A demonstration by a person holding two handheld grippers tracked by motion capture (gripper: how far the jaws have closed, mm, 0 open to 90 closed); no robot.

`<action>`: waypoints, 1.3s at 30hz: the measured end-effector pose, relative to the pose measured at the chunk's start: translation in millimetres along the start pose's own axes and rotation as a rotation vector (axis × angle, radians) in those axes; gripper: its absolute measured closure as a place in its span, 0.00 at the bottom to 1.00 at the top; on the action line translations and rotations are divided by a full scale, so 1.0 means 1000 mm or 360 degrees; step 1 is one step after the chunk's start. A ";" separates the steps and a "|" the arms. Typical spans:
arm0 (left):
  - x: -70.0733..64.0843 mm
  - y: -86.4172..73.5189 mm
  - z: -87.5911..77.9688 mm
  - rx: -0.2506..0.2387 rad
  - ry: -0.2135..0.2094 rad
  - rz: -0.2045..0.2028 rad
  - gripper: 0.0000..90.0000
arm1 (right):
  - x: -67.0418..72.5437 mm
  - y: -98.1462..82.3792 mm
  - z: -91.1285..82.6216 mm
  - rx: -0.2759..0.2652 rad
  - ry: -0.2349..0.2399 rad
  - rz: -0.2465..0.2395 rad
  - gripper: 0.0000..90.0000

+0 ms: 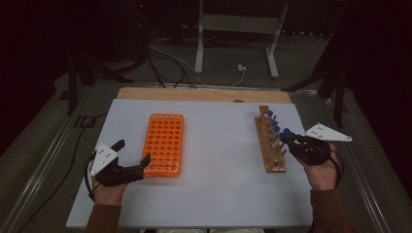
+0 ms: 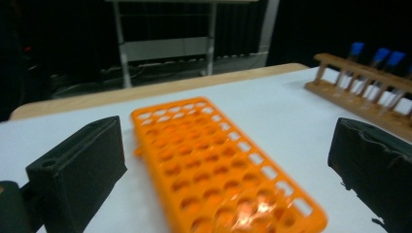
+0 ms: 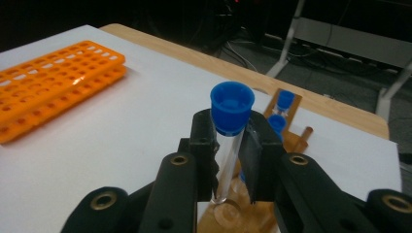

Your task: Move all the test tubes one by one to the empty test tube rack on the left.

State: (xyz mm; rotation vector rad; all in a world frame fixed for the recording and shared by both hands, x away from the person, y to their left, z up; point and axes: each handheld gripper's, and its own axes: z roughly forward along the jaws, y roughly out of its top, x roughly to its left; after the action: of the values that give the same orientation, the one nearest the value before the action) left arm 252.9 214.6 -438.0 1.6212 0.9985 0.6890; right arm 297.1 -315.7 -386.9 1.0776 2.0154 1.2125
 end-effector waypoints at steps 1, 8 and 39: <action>-0.004 0.005 0.006 -0.0014 -0.0055 0.0004 0.02 | 0.001 0.001 0.001 -0.0001 0.0014 0.0001 0.85; -0.026 0.020 0.022 -0.0008 -0.0100 0.0090 0.03 | 0.014 0.010 0.013 -0.0013 0.0123 -0.0001 0.85; -0.125 0.035 0.119 0.0192 -0.0499 0.0218 0.21 | 0.101 0.040 0.076 0.0059 0.0545 -0.0090 0.85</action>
State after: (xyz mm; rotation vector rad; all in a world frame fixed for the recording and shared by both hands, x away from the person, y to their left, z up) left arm 300.7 45.7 -430.2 1.8490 0.7168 0.4517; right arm 316.2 -184.9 -390.1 0.8682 2.3137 1.4119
